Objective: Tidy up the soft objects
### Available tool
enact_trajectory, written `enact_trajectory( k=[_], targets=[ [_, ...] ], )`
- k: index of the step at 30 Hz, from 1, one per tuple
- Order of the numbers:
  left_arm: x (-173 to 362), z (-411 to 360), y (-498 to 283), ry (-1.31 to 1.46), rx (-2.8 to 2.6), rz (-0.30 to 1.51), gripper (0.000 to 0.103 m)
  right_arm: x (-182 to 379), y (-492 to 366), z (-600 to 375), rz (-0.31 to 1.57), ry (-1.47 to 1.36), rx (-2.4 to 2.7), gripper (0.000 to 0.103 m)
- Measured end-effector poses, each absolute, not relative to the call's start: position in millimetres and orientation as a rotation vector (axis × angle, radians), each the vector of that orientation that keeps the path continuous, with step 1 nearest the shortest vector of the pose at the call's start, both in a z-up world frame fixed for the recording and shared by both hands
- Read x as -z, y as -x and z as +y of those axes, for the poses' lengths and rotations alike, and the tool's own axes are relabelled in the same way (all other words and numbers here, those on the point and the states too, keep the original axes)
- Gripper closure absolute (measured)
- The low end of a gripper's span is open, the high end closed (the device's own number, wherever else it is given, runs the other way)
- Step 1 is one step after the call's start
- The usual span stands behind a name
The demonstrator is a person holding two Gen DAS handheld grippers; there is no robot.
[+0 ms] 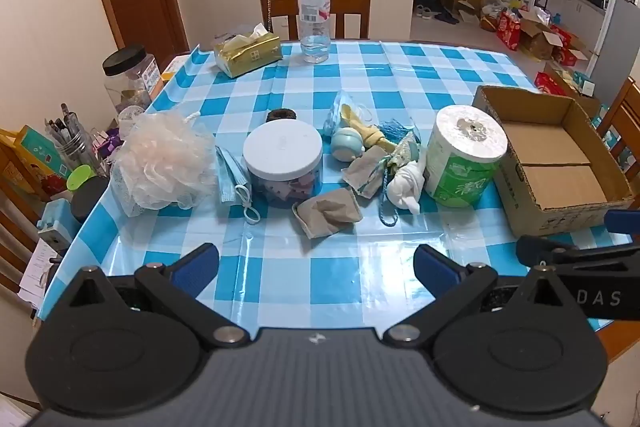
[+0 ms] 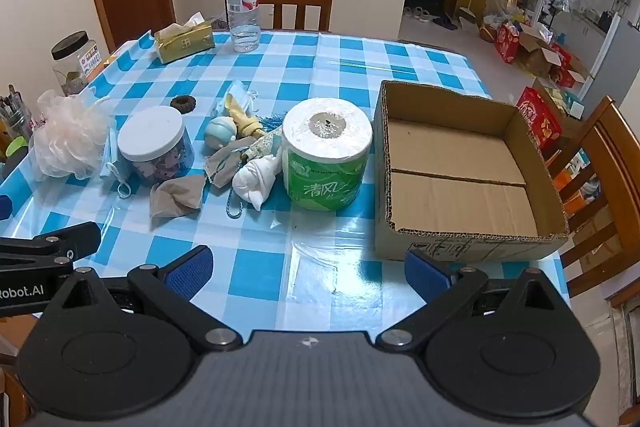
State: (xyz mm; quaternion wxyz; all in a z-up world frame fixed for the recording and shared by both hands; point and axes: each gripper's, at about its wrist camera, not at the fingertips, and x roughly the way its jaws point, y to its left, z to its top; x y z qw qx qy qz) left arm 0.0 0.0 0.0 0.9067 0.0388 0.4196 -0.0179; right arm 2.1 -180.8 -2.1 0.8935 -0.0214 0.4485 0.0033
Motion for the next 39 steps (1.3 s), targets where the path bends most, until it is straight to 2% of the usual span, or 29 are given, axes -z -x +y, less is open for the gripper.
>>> enact_trajectory(
  k=[39],
  targets=[
    [1.7, -1.0, -1.7, -0.09, 0.024, 0.881, 0.001, -2.4, 1.0, -180.9, 0.933, 0.034, -0.002, 0.0]
  ],
)
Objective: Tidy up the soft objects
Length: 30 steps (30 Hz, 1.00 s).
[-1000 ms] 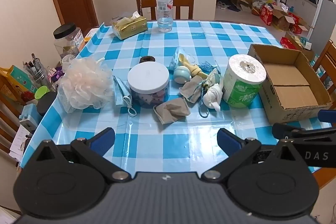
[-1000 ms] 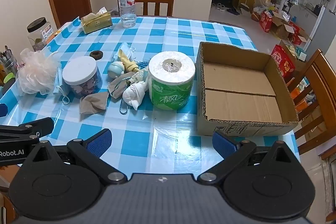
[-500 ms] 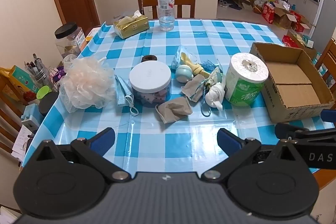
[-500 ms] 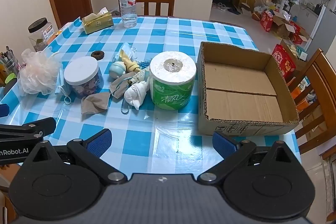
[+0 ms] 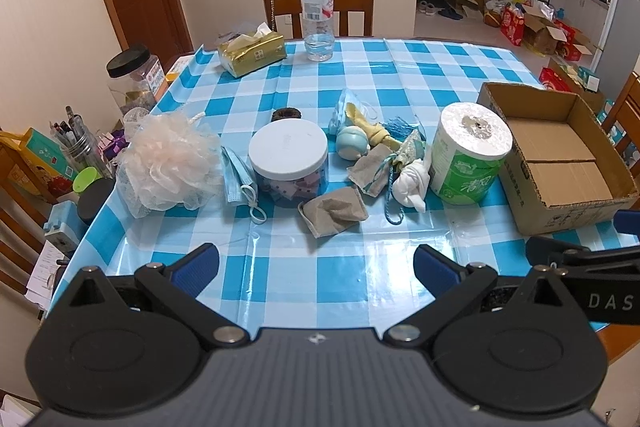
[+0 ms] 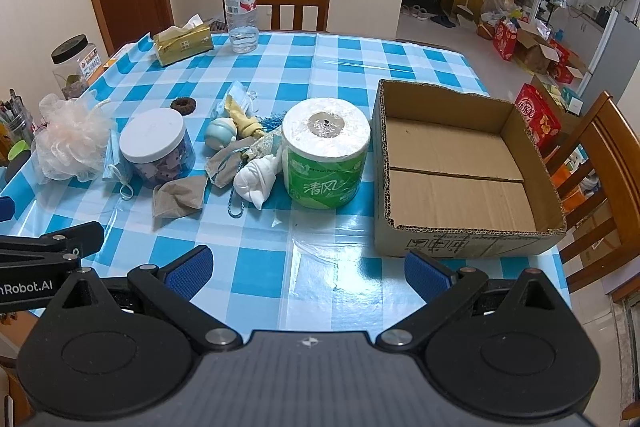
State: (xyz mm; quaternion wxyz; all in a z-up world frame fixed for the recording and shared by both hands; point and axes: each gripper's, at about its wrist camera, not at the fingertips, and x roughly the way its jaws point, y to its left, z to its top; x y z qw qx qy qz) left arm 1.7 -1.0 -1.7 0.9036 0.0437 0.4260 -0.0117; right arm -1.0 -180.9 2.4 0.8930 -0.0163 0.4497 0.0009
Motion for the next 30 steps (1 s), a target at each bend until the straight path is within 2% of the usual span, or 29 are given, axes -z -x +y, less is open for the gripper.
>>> enact_trajectory(
  k=[30],
  targets=[
    [-0.7, -1.1, 0.5, -0.11, 0.002, 0.876, 0.001, -2.4, 2.1, -181.4, 0.925, 0.037, -0.004, 0.0]
  ],
)
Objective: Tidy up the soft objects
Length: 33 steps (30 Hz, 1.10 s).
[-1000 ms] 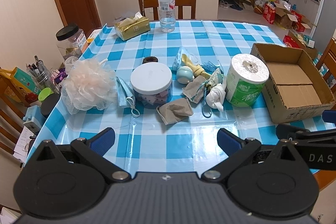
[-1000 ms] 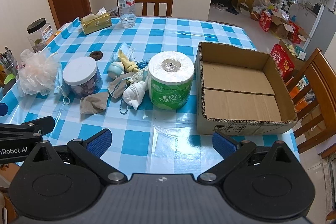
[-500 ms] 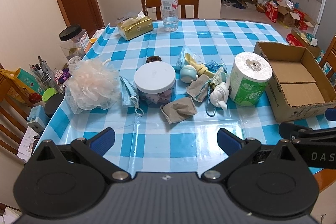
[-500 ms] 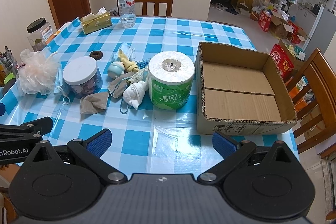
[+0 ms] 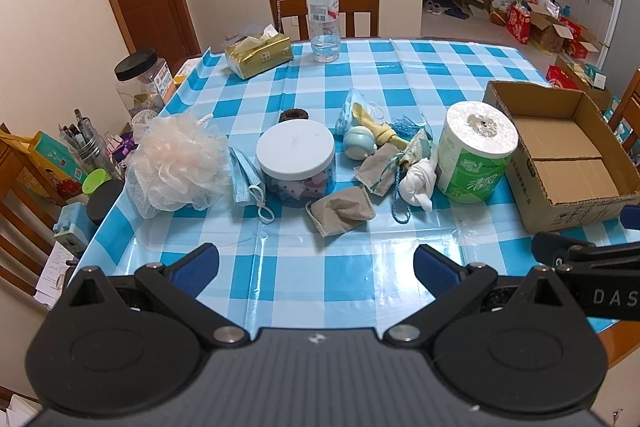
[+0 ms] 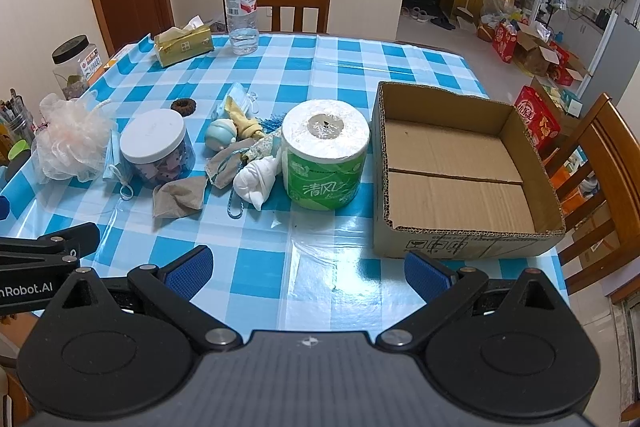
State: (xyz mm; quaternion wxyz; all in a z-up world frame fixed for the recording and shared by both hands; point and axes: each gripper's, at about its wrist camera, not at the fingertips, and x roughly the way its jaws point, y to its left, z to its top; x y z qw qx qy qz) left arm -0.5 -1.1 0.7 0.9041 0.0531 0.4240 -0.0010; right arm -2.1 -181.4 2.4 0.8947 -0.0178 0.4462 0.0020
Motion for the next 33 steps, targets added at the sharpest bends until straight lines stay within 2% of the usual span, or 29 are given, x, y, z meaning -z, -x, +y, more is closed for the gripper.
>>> enact_trajectory(
  k=[33],
  targets=[
    [2, -14, 10, -0.122, -0.003, 0.824, 0.001, -2, 5, -198, 0.85, 0.085, -0.113, 0.0]
  ],
)
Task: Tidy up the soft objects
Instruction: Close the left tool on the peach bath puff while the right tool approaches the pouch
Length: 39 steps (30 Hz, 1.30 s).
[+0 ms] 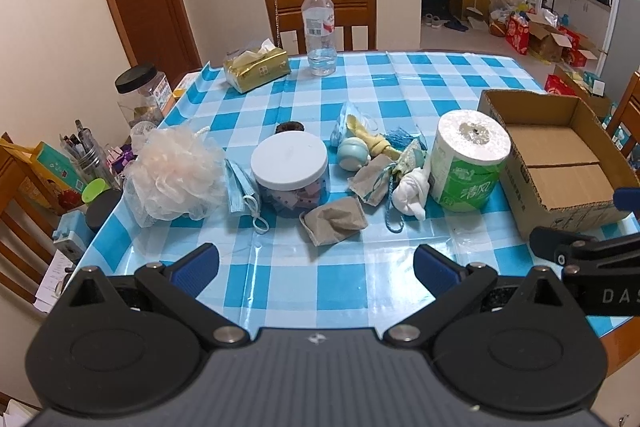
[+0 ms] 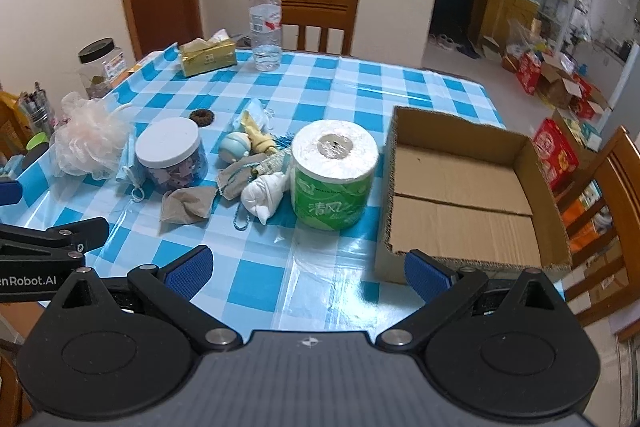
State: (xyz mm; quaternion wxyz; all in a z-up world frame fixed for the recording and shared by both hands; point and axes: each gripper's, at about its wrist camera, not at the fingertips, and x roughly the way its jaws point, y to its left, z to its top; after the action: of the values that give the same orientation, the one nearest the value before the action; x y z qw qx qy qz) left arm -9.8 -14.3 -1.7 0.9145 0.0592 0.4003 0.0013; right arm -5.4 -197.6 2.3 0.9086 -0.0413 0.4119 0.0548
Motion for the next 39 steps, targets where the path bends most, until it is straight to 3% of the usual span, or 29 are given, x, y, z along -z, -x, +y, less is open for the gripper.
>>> enact_trajectory(
  k=[23, 39],
  targets=[
    [45, 43, -24, -0.117, 0.045, 0.817, 0.001, 27, -18, -161, 0.779, 0.121, -0.274, 0.0],
    [71, 94, -65, -0.149, 0.041, 0.858, 0.001, 54, -55, -118, 0.852, 0.115, -0.329, 0.0]
  ],
)
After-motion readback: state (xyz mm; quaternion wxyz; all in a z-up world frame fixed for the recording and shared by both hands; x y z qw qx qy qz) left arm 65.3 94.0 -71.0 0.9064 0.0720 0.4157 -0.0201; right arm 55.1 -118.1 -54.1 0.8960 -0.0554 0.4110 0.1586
